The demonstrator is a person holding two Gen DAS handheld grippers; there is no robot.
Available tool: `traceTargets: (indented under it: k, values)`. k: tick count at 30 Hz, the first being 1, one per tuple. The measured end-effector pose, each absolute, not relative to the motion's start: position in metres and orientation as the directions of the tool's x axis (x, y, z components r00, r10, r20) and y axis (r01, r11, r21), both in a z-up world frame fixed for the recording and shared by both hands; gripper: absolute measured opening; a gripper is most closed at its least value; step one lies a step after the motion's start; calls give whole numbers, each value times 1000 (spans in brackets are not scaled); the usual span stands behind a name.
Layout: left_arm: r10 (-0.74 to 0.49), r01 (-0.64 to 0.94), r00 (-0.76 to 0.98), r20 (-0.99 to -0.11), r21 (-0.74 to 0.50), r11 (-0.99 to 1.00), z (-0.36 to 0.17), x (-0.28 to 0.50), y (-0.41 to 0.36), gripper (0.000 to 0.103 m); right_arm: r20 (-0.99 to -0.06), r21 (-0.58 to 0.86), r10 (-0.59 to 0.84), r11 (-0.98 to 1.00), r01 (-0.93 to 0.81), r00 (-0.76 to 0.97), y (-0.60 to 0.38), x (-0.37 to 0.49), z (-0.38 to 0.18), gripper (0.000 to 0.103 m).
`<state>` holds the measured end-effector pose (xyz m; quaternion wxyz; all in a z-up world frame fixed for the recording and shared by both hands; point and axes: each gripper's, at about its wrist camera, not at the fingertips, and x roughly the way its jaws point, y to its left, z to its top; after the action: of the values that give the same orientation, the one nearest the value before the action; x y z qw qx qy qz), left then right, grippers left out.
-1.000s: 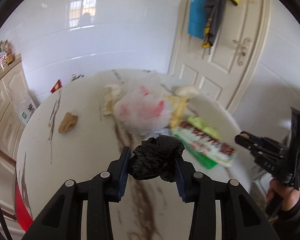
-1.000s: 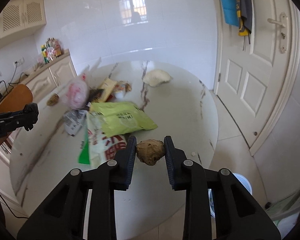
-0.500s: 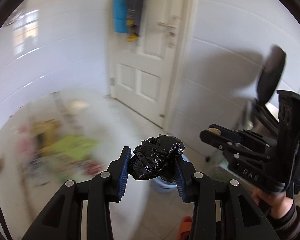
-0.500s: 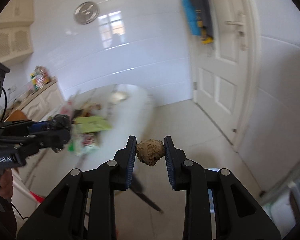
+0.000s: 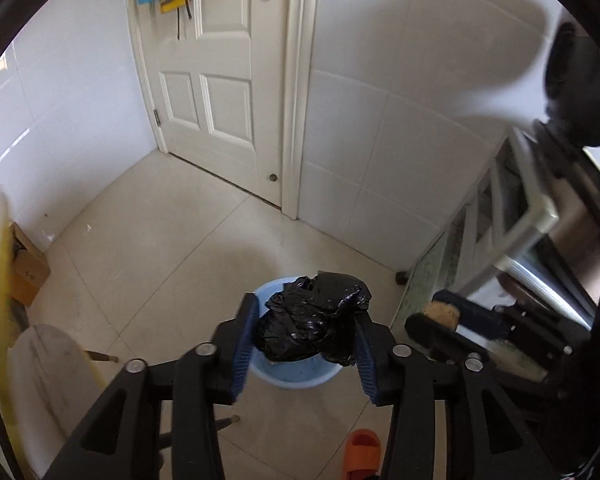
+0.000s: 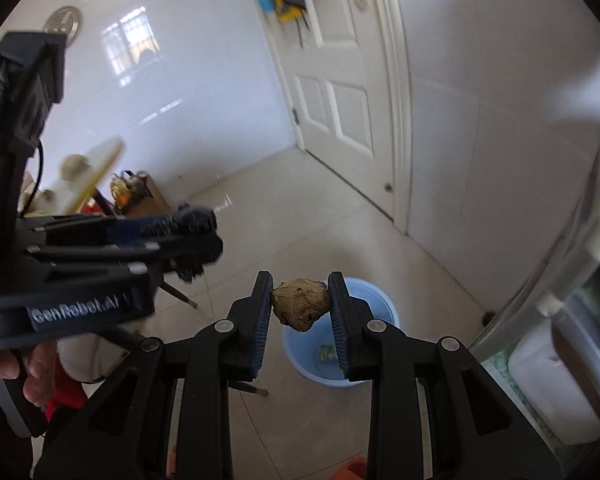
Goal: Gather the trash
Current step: 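Grasp the brown paper ball with the right gripper while the left carries the black bag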
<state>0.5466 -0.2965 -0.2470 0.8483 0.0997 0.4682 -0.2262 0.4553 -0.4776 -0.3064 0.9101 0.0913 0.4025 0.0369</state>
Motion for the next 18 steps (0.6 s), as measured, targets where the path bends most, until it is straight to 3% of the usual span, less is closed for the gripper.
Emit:
traceTargets:
  k: [3,6,11,12,15,18]
  values:
    - [-263,470,454,-851,-21,882,-267,572,-309,54,-750,210,147,977,23,645,-490,476,-334,26]
    - [-230,453,468,-853,8,891,-276,592,-316,73,-764,221,153,975,31,627,-499,494,-355,27]
    - [-228,415,481,-847,-10,910,-276,600,-317,75,-771,242,171,970,35,613,-500,516,-375,28]
    - [-223,402,500,-837,-3,916,-270,598,-314,77,-769,244,172,969,35,615,-499,518,-376,31]
    - [-236,391,529,-815,-12,920,-250,577,-304,82,-756,254,160,965,60,634,-500,519,-371,60]
    - [-255,393,557,-790,-19,919,-221,547,-288,83,-733,252,159,967,46,662,-493,511,-352,60]
